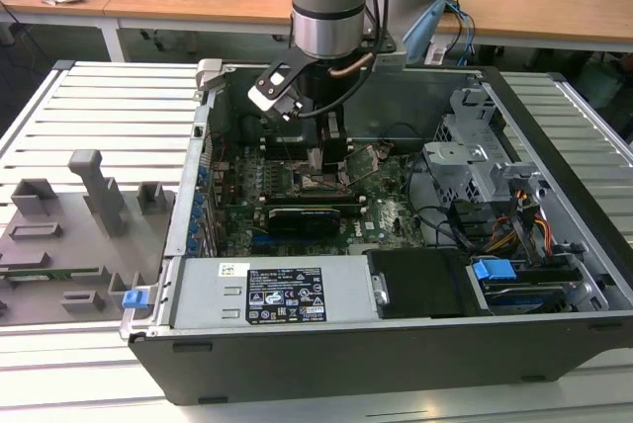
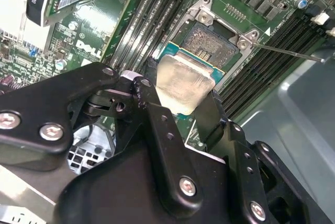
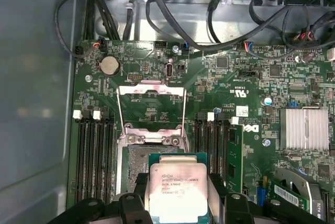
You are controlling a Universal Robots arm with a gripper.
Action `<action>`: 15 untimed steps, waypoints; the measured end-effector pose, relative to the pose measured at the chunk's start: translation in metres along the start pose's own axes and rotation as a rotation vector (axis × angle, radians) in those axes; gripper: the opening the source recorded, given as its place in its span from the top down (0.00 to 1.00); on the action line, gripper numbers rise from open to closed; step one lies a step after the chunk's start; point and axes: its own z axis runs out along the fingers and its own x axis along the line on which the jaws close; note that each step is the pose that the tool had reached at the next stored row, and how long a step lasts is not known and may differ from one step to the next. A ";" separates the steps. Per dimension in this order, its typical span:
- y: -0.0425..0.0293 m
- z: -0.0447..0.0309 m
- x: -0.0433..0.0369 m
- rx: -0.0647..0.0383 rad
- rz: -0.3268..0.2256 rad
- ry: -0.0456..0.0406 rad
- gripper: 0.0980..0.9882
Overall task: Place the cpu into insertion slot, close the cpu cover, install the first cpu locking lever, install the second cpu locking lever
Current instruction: 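Place the cpu into insertion slot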
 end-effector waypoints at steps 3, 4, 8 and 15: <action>-0.0001 0.0008 0.0000 0.000 0.000 0.0002 0.52; -0.0001 0.0012 0.0000 0.000 0.000 0.0003 0.52; -0.0002 0.0021 0.0000 0.000 0.000 0.0004 0.52; -0.0003 0.0038 0.0005 0.000 0.000 0.0004 0.52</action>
